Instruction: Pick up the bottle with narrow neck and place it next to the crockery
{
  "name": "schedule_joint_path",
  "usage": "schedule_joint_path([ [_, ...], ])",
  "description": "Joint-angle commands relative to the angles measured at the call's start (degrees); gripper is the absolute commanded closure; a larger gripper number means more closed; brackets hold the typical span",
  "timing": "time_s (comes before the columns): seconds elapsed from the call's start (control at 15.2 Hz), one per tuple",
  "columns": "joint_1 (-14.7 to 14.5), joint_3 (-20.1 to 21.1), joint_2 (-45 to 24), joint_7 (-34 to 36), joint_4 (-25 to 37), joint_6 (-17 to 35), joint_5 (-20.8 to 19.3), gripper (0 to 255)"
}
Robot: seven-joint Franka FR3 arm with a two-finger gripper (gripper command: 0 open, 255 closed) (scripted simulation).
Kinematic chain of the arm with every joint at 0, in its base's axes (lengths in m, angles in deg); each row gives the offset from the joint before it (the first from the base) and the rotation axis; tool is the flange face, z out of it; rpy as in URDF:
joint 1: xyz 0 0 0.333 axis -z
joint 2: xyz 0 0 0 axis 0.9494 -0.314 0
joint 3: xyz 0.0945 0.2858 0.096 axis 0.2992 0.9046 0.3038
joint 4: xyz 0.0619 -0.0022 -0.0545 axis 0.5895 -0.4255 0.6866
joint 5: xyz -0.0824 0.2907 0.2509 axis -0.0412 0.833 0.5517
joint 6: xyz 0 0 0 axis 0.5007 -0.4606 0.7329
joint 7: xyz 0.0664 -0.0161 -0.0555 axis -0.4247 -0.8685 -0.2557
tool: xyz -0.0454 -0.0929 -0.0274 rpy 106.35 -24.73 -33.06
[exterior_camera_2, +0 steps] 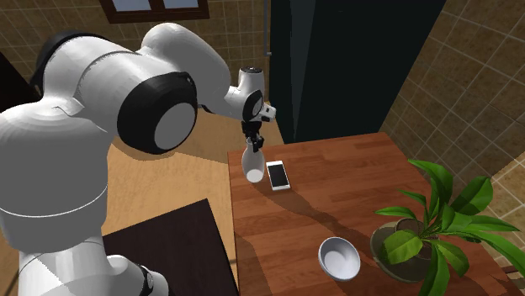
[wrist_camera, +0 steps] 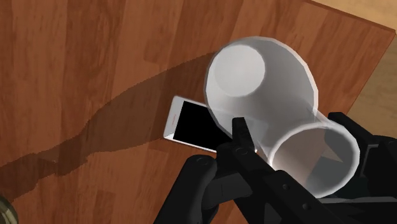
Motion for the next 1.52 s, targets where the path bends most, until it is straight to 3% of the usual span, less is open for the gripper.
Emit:
schedule_joint_path([
  [0.0, 0.1, 0.4, 1.0, -0.2, 0.3, -1.2, 0.6, 255],
  [1.45, 2.5, 3.5, 11.0, -4.0, 5.0, -14.9, 6.9, 255],
])
